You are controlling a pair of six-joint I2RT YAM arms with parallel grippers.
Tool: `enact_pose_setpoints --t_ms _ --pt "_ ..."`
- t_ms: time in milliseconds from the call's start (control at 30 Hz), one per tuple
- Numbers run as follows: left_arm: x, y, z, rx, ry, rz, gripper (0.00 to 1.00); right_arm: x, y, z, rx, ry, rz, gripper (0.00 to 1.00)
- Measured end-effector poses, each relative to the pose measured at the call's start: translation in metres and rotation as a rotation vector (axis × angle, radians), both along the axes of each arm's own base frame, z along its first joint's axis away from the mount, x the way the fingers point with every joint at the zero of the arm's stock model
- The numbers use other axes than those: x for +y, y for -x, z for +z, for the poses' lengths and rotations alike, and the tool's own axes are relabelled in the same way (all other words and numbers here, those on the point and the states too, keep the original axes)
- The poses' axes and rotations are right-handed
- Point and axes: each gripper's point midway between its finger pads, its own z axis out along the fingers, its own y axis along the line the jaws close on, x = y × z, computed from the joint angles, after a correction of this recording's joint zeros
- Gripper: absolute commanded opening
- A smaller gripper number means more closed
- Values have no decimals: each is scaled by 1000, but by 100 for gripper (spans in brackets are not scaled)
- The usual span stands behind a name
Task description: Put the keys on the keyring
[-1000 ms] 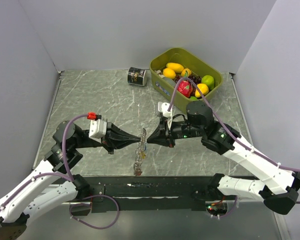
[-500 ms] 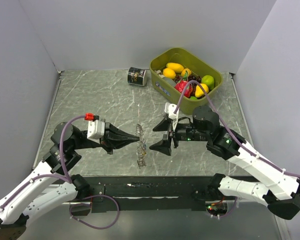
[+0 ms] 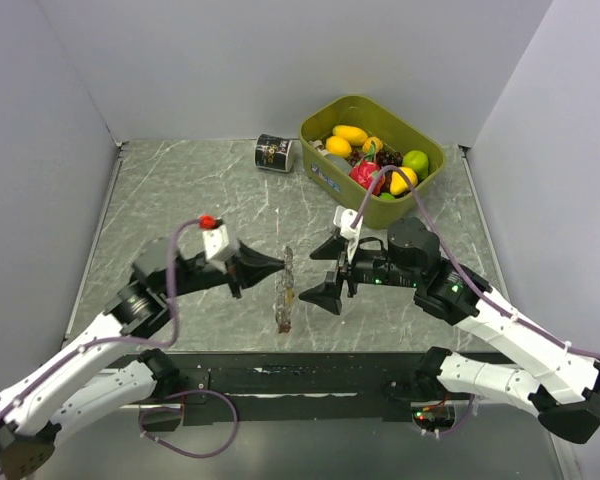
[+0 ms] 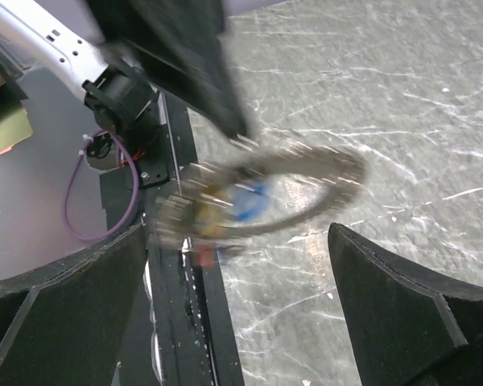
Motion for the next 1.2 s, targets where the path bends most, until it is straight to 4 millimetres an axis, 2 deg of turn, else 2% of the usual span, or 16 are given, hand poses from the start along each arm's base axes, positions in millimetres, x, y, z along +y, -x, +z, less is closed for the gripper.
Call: enact_pose_setpoints --t_ms 100,233,333,467,567,667,733,833,933,967,1000,1133,1200 --pt "-12 -25 -25 69 -54 51 1 -4 1 0 -4 -8 -15 100" --pt "-31 -63 -72 184 -148 132 1 -8 2 -2 -3 -15 -31 100" --pt "-45 -87 -92 232 -183 173 1 -9 1 -5 2 -15 -40 100" --pt "-64 -116 -88 234 -148 215 1 -10 0 -12 13 -6 -50 100" --pt "-70 -129 -70 206 -71 243 1 -10 0 -15 19 -1 -52 100" --pt "-68 -133 -53 165 22 272 1 -11 0 -17 21 2 -54 100" --pt "-60 -131 -59 162 63 301 1 -11 0 -17 23 1 -54 100" --pt "-46 -124 -96 191 82 340 1 -9 0 -21 38 0 -54 100" --pt "-30 -112 -161 282 18 387 1 -7 0 -27 61 9 -51 100" --pt "-27 -108 -175 304 3 398 1 -6 0 -31 72 11 -50 100" --pt "-25 -103 -184 316 -1 402 1 -5 1 -34 83 14 -48 100" --pt "-24 -89 -194 326 12 409 2 -4 3 -43 110 21 -42 100" --pt "-21 -83 -200 336 13 416 6 -4 4 -47 123 23 -43 100"
